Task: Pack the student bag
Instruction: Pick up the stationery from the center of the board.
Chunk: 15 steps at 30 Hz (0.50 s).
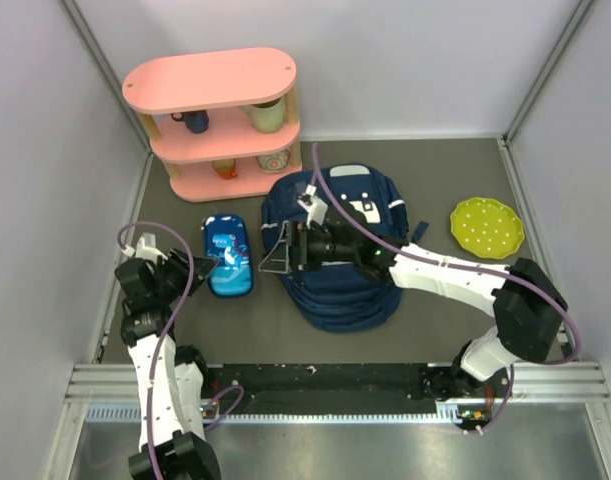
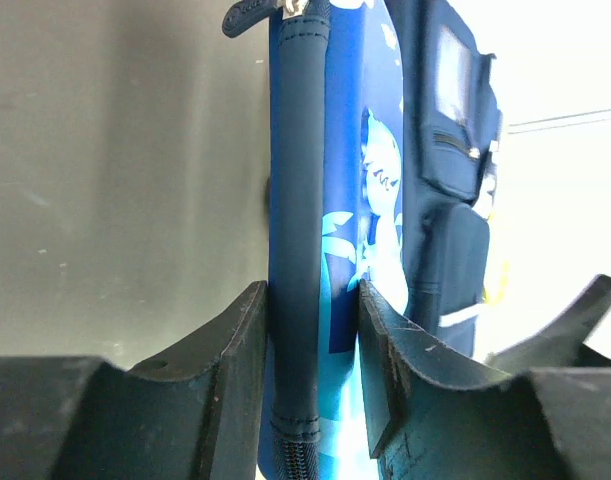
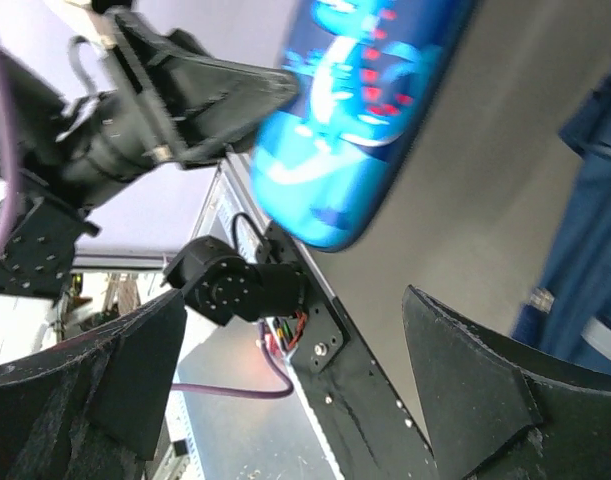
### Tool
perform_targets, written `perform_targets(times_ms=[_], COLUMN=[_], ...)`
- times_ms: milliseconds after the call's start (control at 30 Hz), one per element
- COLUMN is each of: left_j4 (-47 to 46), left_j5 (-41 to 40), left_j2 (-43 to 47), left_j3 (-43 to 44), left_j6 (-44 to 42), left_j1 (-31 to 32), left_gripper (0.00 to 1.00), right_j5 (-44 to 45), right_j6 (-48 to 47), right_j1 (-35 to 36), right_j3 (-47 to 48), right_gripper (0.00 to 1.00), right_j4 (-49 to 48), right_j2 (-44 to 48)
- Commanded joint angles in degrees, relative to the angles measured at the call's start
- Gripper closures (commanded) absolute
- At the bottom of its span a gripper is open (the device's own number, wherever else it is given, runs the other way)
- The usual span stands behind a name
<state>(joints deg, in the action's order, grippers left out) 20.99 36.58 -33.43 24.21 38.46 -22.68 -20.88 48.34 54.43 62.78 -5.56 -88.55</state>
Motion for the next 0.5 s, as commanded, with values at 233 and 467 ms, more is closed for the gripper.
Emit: perform_targets(times_ms=[233,467], left_j4=[-15.00,-20.55], left_j5=[12.73,10.10], left_j2=[4.51,4.51], left_j3=[1.56,-0.74], left_j6=[11.01,16.21], left_j1=[1.41,6.14], left_gripper=[1.00,1.00], right_j5=[-2.49,-2.85], right_j6=[14.14,19.15], right_j1=[-4.42,-4.42], right_j3=[-14.70,-16.03], right_gripper=[0.12,0.12], right_j4=[-20.42,-30.82], right_j2=[5.41,3.31])
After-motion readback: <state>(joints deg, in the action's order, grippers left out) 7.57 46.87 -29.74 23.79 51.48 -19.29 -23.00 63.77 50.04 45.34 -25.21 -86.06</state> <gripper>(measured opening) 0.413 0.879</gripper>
